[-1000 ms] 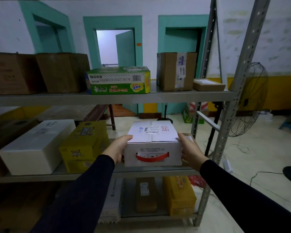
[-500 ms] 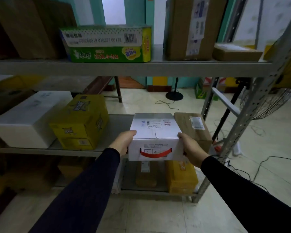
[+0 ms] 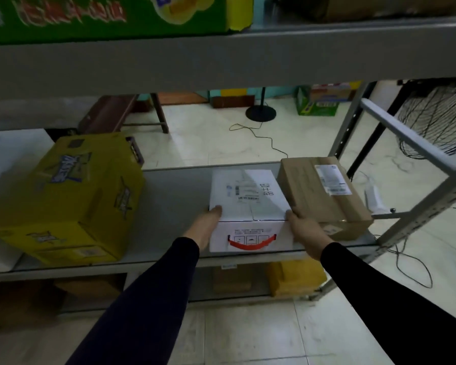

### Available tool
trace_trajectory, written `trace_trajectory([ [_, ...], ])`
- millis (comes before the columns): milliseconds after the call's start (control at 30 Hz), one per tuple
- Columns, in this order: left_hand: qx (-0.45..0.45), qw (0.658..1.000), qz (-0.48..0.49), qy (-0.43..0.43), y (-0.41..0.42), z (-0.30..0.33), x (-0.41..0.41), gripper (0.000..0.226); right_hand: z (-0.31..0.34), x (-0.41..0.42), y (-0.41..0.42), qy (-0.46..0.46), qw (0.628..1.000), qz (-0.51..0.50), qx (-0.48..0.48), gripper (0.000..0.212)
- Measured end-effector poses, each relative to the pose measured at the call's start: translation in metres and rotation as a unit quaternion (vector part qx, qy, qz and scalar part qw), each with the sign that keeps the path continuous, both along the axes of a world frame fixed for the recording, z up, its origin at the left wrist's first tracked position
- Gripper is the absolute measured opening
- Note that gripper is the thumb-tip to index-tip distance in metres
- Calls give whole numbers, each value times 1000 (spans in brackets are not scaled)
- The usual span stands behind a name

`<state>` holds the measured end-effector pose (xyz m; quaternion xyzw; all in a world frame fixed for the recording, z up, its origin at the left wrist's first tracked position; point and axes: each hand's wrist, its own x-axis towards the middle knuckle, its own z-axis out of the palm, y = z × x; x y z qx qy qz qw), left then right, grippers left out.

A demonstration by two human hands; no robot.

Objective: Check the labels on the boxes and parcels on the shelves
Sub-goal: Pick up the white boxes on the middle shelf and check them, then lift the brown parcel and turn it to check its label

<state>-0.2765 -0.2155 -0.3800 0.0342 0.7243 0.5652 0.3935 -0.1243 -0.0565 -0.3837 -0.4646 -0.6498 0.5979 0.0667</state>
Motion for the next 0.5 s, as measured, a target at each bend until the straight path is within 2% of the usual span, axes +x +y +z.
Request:
trace_trajectory([
  [133, -35, 999, 6, 11, 17, -29, -15, 18, -23, -15, 14, -15, 1000, 19, 9, 27],
  [300, -70, 997, 6, 10, 27, -59, -20, 32, -42, -27, 20, -34, 999, 19, -7, 23],
  [500, -85, 995, -3, 51, 34, -79, -22, 39, -55, -34, 24, -53, 998, 21, -38, 36],
])
